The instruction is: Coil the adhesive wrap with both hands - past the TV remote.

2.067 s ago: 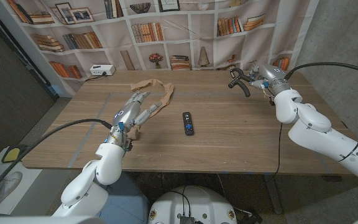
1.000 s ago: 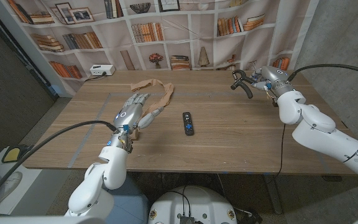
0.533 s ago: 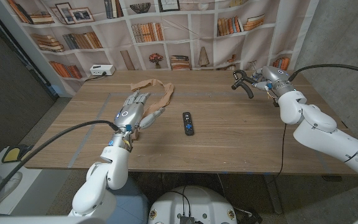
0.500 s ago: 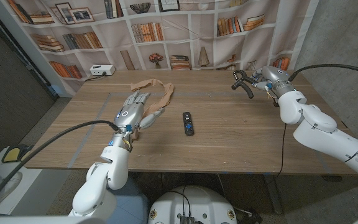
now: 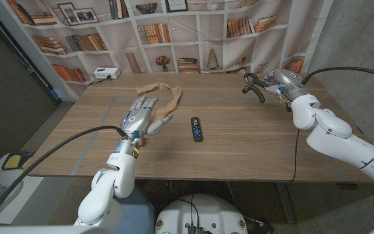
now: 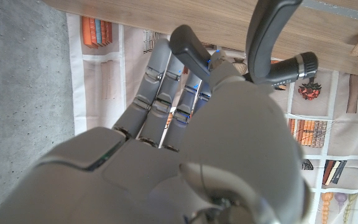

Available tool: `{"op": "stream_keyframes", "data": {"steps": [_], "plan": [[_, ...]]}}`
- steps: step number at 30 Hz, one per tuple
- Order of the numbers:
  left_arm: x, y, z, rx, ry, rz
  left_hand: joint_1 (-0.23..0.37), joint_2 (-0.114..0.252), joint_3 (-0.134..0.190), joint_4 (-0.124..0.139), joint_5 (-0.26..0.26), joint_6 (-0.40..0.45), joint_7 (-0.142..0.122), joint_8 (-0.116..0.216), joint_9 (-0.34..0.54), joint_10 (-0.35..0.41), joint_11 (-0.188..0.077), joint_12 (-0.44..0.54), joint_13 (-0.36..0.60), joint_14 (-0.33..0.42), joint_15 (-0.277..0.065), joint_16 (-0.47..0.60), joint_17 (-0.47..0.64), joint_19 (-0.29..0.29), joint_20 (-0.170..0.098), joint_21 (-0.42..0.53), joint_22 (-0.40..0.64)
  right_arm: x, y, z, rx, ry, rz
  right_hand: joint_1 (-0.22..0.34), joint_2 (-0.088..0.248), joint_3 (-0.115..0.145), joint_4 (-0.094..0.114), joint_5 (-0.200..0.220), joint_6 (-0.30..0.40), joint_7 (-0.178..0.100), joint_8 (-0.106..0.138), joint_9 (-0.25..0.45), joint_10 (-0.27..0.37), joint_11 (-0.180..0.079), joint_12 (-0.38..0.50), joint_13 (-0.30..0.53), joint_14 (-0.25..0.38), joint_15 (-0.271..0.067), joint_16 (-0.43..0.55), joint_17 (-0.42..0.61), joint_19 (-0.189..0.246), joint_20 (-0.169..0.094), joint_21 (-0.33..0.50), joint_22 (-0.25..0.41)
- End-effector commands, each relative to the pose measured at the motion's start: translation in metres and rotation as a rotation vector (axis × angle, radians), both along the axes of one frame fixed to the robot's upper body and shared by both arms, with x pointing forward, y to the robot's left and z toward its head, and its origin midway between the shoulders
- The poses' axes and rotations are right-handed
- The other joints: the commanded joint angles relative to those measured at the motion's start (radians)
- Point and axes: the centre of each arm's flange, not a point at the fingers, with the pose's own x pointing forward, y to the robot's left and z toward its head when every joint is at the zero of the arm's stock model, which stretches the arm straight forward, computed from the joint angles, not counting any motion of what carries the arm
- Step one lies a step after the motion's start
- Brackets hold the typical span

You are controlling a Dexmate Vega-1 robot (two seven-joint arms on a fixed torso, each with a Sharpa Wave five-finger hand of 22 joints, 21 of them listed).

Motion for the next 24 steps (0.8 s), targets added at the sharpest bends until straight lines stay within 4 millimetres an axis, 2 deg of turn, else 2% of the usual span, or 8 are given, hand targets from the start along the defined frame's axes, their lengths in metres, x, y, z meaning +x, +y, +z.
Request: {"op": "stream_keyframes", "data": {"steps": [1, 10, 13, 24], "plan": [[0.001, 0.001, -0.004, 0.023, 0.008, 0.020, 0.010, -0.007, 0.002, -0.006, 0.002, 0.012, -0.001, 0.003, 0.002, 0.010, 0.002, 0.006, 0.004, 0.006, -0.002, 0.008, 0.003, 0.000, 0.009, 0.001, 0.003, 0.002, 0.004, 0.000, -0.008, 0.005, 0.004, 0.060, 0.067, 0.045, -0.017, 0.004, 0.003, -0.010, -0.001, 0.002, 0.013, -0.009, -0.001, 0.003, 0.058, -0.161, -0.005, 0.006, -0.006, -0.117, 0.010, -0.003], [0.001, 0.007, -0.006, 0.037, 0.014, 0.036, 0.024, -0.002, 0.006, -0.004, 0.003, 0.021, -0.001, 0.005, 0.003, 0.018, -0.008, 0.008, 0.004, 0.012, -0.008, 0.010, 0.003, 0.003, 0.008, 0.002, 0.003, 0.006, 0.011, 0.000, -0.016, 0.018, 0.016, 0.059, 0.067, 0.047, -0.017, 0.004, 0.004, -0.010, -0.001, 0.003, 0.015, -0.009, -0.002, 0.006, 0.058, -0.161, -0.007, 0.011, -0.009, -0.116, 0.020, -0.011], [0.004, 0.009, -0.007, 0.036, 0.025, 0.033, 0.027, -0.001, 0.007, -0.003, 0.003, 0.022, -0.002, 0.005, 0.003, 0.017, -0.003, 0.007, 0.005, 0.012, -0.007, 0.010, 0.003, 0.004, 0.009, 0.002, 0.003, 0.007, 0.012, 0.000, -0.012, 0.015, 0.020, 0.058, 0.067, 0.048, -0.017, 0.003, 0.004, -0.011, -0.001, 0.003, 0.020, -0.008, -0.002, 0.005, 0.059, -0.161, -0.008, 0.013, -0.008, -0.117, 0.025, -0.015], [0.010, 0.013, -0.012, 0.050, 0.050, 0.042, 0.044, 0.006, 0.014, -0.005, 0.004, 0.023, -0.003, 0.004, 0.003, 0.018, -0.010, 0.006, 0.005, 0.012, -0.011, 0.009, 0.002, 0.005, 0.011, 0.002, 0.003, 0.008, 0.013, 0.000, -0.012, 0.020, 0.016, 0.056, 0.068, 0.051, -0.017, 0.003, 0.006, -0.014, -0.001, 0.004, 0.018, -0.008, -0.006, 0.007, 0.059, -0.160, -0.012, 0.016, -0.012, -0.118, 0.035, -0.025]]}}
